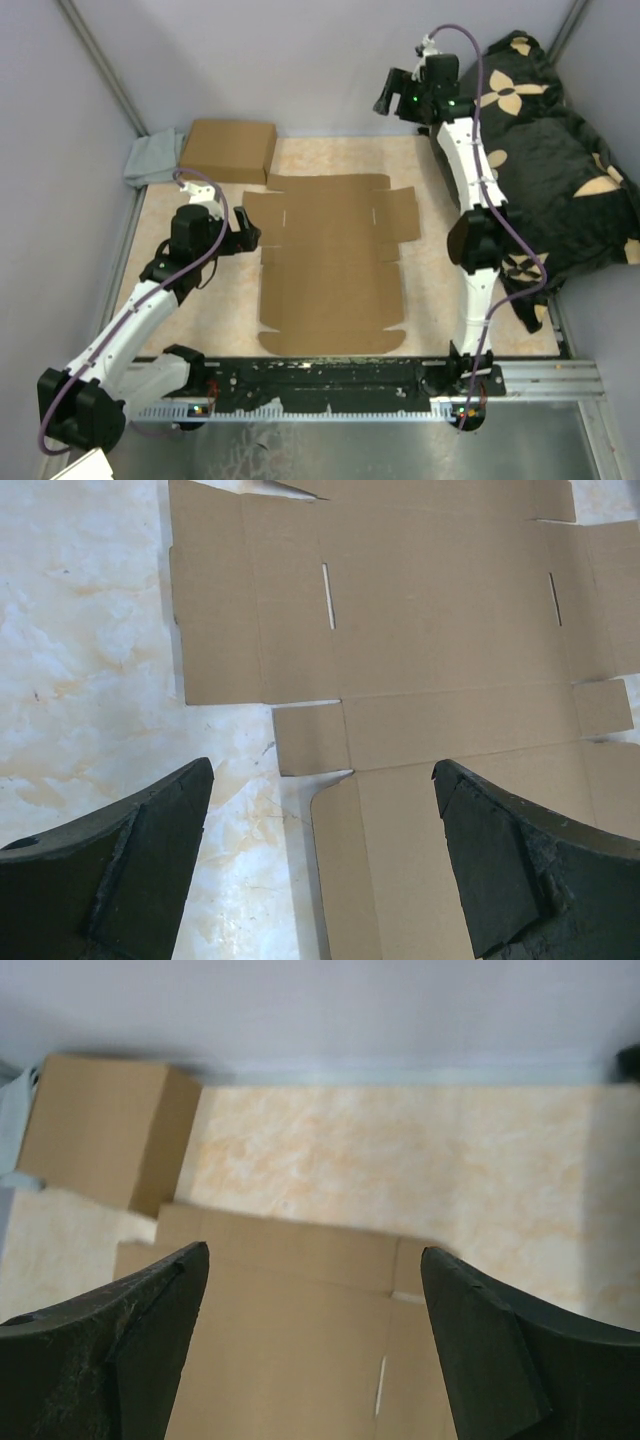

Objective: Fold the paper box

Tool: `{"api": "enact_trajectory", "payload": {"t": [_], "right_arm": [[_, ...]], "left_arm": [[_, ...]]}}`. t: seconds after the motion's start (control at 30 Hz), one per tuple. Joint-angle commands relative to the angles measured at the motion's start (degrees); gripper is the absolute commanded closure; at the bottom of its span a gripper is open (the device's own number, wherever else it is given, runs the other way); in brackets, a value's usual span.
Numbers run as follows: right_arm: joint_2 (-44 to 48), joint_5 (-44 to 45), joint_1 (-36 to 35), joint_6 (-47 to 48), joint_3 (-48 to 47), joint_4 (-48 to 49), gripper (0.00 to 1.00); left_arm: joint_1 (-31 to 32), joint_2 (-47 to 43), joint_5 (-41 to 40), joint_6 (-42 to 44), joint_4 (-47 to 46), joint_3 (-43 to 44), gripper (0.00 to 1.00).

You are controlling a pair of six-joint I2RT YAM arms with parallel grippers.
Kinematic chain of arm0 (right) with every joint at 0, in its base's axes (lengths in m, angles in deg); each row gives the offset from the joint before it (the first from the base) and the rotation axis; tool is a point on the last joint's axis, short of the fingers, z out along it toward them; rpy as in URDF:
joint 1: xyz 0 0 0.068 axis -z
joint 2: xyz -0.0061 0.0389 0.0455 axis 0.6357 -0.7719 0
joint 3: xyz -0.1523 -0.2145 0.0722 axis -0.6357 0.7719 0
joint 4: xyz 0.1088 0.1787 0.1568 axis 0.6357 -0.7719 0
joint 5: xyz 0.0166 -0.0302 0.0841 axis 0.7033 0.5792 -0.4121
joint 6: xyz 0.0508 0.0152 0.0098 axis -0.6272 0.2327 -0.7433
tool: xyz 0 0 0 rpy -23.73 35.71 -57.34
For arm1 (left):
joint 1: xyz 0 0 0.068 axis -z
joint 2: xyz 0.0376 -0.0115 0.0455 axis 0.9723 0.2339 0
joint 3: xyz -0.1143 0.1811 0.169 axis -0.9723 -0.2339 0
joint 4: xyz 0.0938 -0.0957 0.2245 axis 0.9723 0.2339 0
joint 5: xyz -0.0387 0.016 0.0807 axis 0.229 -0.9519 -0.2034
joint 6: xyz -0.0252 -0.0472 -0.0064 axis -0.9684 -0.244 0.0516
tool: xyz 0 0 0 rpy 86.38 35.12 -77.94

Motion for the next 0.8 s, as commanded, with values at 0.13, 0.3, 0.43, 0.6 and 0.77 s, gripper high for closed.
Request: {"api": "enact_trajectory", "payload": {"t": [0.13,0.3,0.43,0.6,0.77], "right_arm": [[-16.0,14.9,-1.4,3.2,-17.7,-8.8,0.15],[-18.2,15.7,-1.8,3.9,-13.3,-7.0,0.16],[-20.3,18.2,-3.0,5.0,-13.5,-8.7,0.15],[-21.9,18.5,-3.7,3.6,-11.8,-9.7,0.15],[-21.2,17.6,-3.7,2.7,-8.7,-8.7,0.15]], "left_arm": [[-0.3,0.1,-0.2,0.7,-1.2,0.7,0.03],[-0.3,-0.1,-0.2,0.6,-1.6,0.2,0.03],[-0.3,1.1,-0.1,-0.3,-2.4,0.2,0.03],[-0.3,7.9,-1.8,-3.7,-6.5,3.1,0.04],[-0.3,20.8,-3.8,-5.2,-13.0,11.3,0.04]]}}
